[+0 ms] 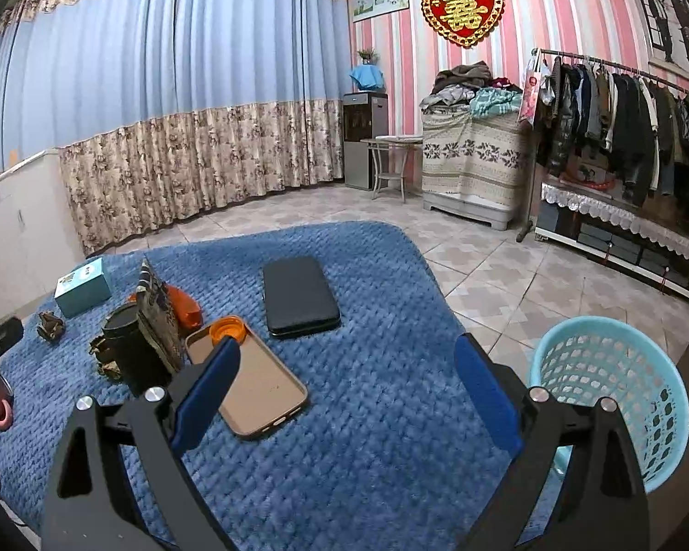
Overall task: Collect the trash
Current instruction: 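Move both tools back over the rug toward the black cup, then grasp the crumpled brown paper with the left tool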
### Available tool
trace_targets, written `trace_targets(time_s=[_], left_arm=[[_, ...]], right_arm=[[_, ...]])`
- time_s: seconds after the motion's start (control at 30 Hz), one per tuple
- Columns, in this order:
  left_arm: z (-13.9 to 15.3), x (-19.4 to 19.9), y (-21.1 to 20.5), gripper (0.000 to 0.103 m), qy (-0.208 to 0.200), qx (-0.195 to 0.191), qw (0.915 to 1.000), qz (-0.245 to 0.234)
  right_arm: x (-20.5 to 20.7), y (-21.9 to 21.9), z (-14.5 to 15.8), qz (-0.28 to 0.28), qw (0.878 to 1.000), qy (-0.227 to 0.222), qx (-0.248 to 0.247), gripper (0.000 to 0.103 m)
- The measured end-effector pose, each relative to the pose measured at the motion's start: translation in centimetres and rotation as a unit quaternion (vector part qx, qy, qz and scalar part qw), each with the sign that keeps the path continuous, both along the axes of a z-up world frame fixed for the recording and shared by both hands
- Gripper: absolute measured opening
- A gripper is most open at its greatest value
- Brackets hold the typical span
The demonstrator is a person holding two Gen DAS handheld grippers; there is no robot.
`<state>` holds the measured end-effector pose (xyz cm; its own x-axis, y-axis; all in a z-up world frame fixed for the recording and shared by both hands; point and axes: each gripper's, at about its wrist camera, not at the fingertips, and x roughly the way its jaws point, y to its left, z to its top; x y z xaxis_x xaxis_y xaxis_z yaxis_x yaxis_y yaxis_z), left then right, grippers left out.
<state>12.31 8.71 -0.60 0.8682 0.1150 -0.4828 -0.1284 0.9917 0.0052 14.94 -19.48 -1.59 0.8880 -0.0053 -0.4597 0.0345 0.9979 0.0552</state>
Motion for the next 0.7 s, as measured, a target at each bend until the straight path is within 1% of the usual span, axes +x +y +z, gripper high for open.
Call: trace_targets(time_s=[0.1,0.13,0.17,0.33,0.43,0.57,0.7], left_arm=[[-0.9,0.3,0.5,0.097,0.01,0.006,0.9999,0.005],[-1.3,0.5,0.8,0.097,0.015,0.006,0.9999,0.005],[-1.5,0.6,0.9,0.097,0.018,0.006,0.9998,0.006],[-3.2,1.7,1.7,0.097,0.042,-0.013,0.999,0.009],[-3.9,2.6,1.4,0.097,0.053,-0.025,0.9983,0.002],[-4.7,4.2,0.1,0.097,0.062,-0.002,0.9981,-0.007],[-5.9,6.4,-0.7,0.096,0.084,-0.008,0.9961,-0.028]], right_arm=[[0.7,0.2,-0.6,0.001,1.0,0.01,0.005,0.093],[1.1,0.4,-0.8,0.001,1.0,0.015,0.002,0.096],[1.5,0.7,-1.0,0.002,1.0,0.019,-0.004,0.096],[2.3,2.4,-1.6,0.005,0.999,0.029,-0.035,0.098],[2.8,3.0,-1.9,0.004,0.998,0.035,-0.046,0.098],[3.7,3.6,-2.5,0.01,0.998,0.05,-0.041,0.098],[3.9,3.8,-2.5,0.013,0.998,0.053,-0.04,0.098]])
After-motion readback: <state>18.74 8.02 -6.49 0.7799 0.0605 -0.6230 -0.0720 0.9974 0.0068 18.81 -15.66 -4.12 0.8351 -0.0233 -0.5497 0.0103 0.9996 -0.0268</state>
